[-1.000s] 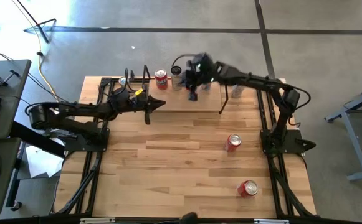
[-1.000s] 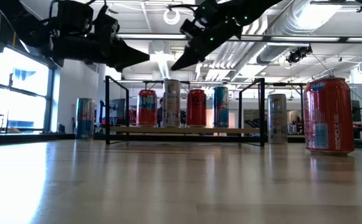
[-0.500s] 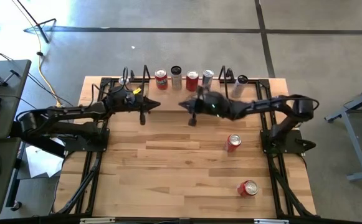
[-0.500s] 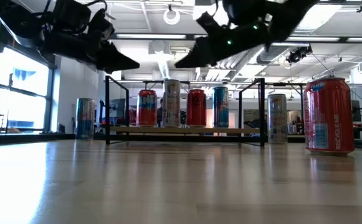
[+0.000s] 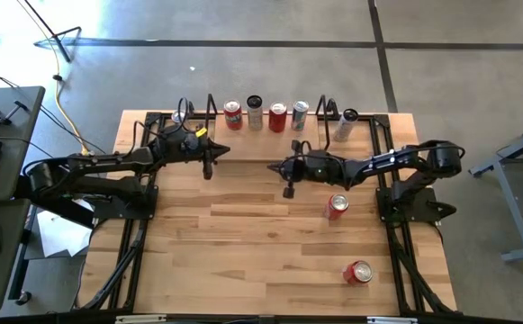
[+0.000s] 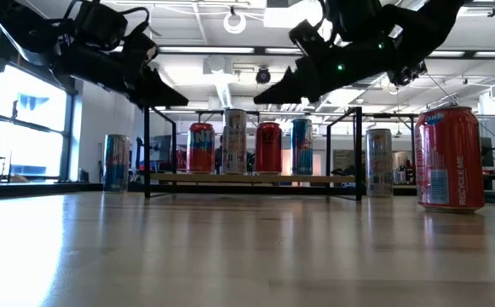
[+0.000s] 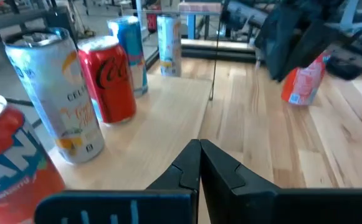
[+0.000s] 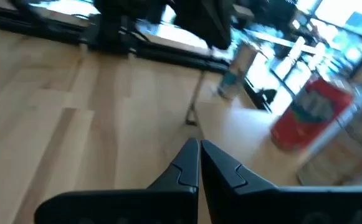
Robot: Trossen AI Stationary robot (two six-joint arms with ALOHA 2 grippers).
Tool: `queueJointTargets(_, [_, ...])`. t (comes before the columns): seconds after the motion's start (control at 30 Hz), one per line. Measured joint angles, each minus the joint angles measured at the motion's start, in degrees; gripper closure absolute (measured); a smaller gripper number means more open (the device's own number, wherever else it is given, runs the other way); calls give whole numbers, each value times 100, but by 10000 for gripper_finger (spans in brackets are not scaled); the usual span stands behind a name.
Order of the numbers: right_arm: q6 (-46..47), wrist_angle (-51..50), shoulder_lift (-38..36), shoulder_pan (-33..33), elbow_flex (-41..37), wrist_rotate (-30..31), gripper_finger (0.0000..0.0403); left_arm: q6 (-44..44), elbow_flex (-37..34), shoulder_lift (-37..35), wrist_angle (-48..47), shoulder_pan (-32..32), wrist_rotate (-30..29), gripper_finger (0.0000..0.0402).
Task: Place canned beverage on shelf
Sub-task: Put the red soda can on the shelf aligned with the red soda can
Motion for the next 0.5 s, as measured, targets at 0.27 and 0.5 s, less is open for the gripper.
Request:
queueJointTargets(0.27, [85,-146,1,74,461,-180,403,30,1,-116,192,-91,4,402])
queueJointTargets(0.5, [-17,-839,-39,444,672,646,403,577,-10,-516,-2,-588,7,402])
